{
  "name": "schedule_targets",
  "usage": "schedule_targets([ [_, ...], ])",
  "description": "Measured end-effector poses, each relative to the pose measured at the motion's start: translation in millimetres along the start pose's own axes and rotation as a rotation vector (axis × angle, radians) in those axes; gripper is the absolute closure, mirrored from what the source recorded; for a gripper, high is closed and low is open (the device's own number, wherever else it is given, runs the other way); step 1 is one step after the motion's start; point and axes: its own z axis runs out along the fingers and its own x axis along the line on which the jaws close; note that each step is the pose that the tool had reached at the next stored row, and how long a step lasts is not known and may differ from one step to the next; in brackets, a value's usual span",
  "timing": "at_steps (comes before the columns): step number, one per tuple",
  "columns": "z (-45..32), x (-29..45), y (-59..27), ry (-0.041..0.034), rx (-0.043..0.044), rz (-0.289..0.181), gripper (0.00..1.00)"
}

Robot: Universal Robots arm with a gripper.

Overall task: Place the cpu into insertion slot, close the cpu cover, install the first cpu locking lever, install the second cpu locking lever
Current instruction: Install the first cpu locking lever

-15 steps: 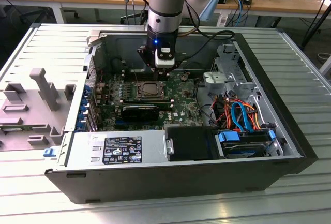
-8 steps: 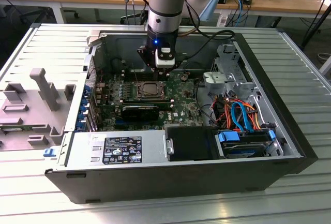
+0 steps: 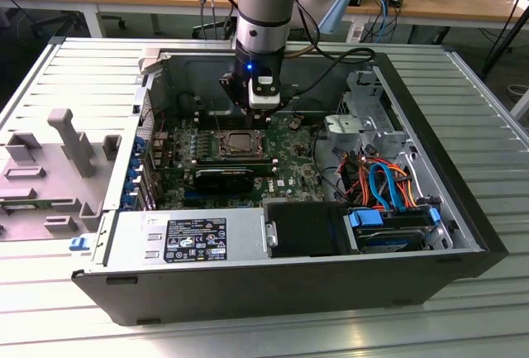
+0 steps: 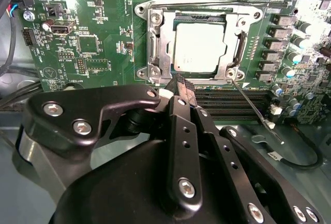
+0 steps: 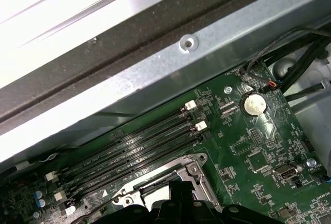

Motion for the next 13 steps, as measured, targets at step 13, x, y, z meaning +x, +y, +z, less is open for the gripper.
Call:
schedule_targets([
  [13, 0.0, 0.0, 0.0, 0.0031, -0.0033, -0.019, 0.89],
])
